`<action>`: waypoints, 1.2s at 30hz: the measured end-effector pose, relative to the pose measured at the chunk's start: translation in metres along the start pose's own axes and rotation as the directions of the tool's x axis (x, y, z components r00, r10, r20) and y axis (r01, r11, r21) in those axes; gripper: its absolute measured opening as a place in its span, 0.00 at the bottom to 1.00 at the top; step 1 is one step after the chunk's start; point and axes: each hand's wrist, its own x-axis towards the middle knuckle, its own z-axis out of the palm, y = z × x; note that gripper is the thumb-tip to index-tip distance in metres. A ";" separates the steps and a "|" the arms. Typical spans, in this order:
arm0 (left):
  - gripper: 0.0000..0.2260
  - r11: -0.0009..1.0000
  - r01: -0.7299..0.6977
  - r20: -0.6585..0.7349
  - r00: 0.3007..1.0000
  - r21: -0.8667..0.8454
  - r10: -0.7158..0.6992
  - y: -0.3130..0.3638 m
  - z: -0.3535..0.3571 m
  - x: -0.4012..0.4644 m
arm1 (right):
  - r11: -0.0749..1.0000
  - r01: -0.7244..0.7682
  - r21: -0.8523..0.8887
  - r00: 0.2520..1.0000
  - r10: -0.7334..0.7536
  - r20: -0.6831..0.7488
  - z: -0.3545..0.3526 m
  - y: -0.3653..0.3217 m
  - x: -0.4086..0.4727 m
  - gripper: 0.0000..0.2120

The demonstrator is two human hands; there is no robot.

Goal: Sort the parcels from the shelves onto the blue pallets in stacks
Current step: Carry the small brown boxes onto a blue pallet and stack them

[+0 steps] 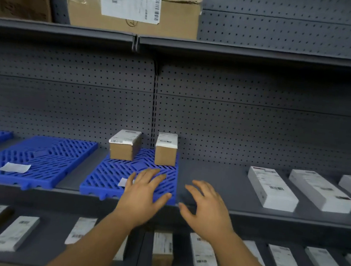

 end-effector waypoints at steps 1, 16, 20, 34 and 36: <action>0.31 1.000 -0.003 -0.004 1.000 -0.001 0.003 0.012 0.002 -0.005 | 1.000 -0.001 0.004 1.000 0.001 0.017 -0.006 0.008 -0.010 0.29; 0.32 0.987 -0.133 0.130 0.981 -0.094 0.145 0.127 0.063 -0.050 | 0.997 -0.067 -0.029 0.992 0.070 0.109 -0.038 0.092 -0.115 0.29; 0.26 0.973 -0.167 0.237 0.950 -0.156 0.201 0.141 0.096 -0.038 | 0.993 -0.106 -0.051 0.984 0.112 0.139 -0.035 0.118 -0.130 0.27; 0.31 0.906 -0.231 0.412 0.831 -0.354 0.373 0.212 0.195 -0.003 | 0.897 -0.407 -0.173 0.874 0.437 0.211 -0.051 0.202 -0.180 0.35; 0.34 0.902 -0.233 0.420 0.823 -0.363 0.382 0.229 0.205 0.000 | 0.884 -0.435 -0.171 0.863 0.463 0.200 -0.055 0.219 -0.189 0.33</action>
